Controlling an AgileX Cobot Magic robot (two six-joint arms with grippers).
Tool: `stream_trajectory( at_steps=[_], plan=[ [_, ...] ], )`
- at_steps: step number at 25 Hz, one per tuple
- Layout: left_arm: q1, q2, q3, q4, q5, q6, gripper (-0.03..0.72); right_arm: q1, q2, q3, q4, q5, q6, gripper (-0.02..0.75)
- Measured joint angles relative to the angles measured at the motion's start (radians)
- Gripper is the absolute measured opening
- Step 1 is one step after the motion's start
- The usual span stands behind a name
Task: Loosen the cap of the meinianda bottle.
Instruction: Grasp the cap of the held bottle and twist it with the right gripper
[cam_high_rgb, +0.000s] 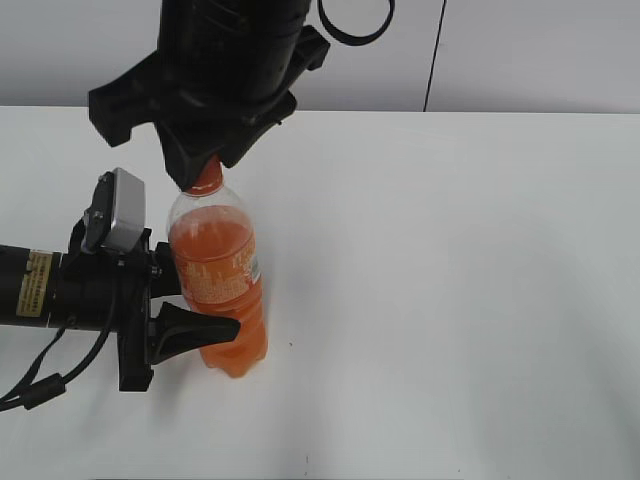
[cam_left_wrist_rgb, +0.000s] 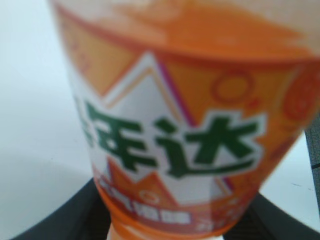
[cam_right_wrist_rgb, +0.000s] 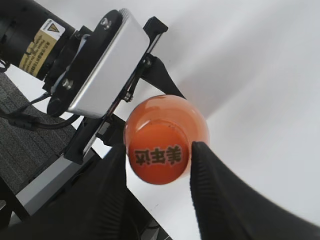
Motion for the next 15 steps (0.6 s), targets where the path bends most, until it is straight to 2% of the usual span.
stream_trajectory(
  at_steps=[4,10,15],
  plan=[
    [0.0,0.0,0.0,0.001,0.0,0.0,0.383,0.0,0.0,0.0,0.0,0.0,-0.004,0.272],
    [0.0,0.0,0.0,0.001,0.0,0.0,0.383,0.0,0.0,0.0,0.003,0.0,-0.028,0.269],
    [0.0,0.0,0.0,0.002,0.0,0.0,0.383,0.0,0.0,0.0,0.004,0.0,-0.179,0.269]
  ],
)
